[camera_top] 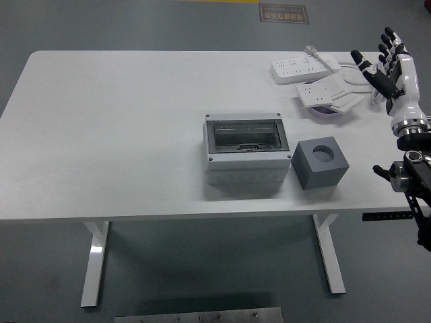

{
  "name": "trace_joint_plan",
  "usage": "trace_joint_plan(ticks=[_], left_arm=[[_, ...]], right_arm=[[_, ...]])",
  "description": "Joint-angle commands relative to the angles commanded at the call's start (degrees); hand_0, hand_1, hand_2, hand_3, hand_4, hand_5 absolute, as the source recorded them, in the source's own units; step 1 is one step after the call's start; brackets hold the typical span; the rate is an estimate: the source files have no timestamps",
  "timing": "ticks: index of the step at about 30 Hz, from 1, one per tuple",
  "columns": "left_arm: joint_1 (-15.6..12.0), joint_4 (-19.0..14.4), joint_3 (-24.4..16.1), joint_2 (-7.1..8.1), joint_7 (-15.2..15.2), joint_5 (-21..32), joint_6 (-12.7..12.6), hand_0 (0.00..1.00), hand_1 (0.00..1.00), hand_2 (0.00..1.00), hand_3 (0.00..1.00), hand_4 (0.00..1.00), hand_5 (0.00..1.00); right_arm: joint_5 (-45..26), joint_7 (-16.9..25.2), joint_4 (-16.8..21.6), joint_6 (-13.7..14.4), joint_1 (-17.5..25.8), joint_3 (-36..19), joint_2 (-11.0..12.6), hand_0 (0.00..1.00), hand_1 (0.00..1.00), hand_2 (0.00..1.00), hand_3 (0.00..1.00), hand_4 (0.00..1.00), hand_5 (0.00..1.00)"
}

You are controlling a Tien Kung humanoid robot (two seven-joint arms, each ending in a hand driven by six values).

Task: Fetch the battery,place it into the box,close the lid of the box

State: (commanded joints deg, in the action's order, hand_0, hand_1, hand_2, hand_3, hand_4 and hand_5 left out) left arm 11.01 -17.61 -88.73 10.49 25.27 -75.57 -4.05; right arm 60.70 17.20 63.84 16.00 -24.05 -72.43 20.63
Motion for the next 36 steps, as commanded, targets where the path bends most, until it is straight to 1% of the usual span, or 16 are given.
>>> trace_joint_plan(ticks=[1,6,7,12,13,18,19,24,25,36], left_arm=[[0.0,0.0,0.0,0.06,0.0,0.0,0.0,0.586,0.715,0.663,0.607,0.705,0.177],[-0.2,0.0,0.0,0.24,0.0,0.0,0.0,0.586,0.715,0.663,0.607,0.705,0.177],[-0.3,0.1,0.0,0.25,-0.1,0.1,0.0,0.586,0.715,0.664,0.607,0.706,0.177],[-0.2,0.4,0.5,0.19,-0.8,1.2,-0.2,0.586,0.715,0.664,0.607,0.706,0.177],[-0.1,0.4,0.6,0.17,-1.0,1.4,-0.3,0.586,0.715,0.662,0.607,0.705,0.177],[0.1,0.8,1.0,0.16,-1.8,2.3,-0.4,0.586,0.715,0.662,0.607,0.705,0.177],[0.1,0.9,1.1,0.20,-1.9,2.4,-0.4,0.586,0.715,0.662,0.607,0.705,0.177],[0.2,1.2,1.9,0.46,-2.4,3.5,-0.6,0.586,0.715,0.662,0.607,0.705,0.177],[0.2,1.3,2.0,0.53,-2.4,3.7,-0.7,0.586,0.716,0.662,0.607,0.705,0.176],[0.1,1.4,2.8,0.78,-2.5,5.2,-1.0,0.586,0.716,0.662,0.607,0.704,0.177]], right_arm=[[0.1,0.0,0.5,0.0,0.3,0.1,0.0,0.898,0.821,0.834,0.951,0.950,0.230],[0.8,-0.5,2.1,-0.3,1.7,0.3,-0.3,0.898,0.821,0.834,0.951,0.950,0.230],[1.0,-0.7,2.4,-0.5,2.0,0.3,-0.3,0.805,0.704,0.724,0.828,0.870,0.170],[1.8,-1.6,3.0,-1.2,2.9,-0.1,-0.6,0.805,0.704,0.724,0.828,0.870,0.170],[1.8,-1.7,3.1,-1.3,3.1,-0.2,-0.6,0.804,0.702,0.723,0.823,0.834,0.123],[2.0,-2.1,3.2,-1.6,3.2,-0.6,-0.6,0.804,0.702,0.723,0.823,0.834,0.123],[2.1,-2.1,3.3,-1.6,3.2,-0.7,-0.6,0.822,0.728,0.741,0.839,0.841,0.120],[2.3,-2.4,3.8,-1.7,3.3,-0.9,-0.4,0.822,0.728,0.741,0.839,0.841,0.120],[2.4,-2.5,3.9,-1.7,3.2,-1.0,-0.4,0.837,0.754,0.756,0.860,0.850,0.129],[2.9,-3.1,4.5,-2.0,3.4,-1.5,0.0,0.841,0.759,0.762,0.863,0.855,0.141]])
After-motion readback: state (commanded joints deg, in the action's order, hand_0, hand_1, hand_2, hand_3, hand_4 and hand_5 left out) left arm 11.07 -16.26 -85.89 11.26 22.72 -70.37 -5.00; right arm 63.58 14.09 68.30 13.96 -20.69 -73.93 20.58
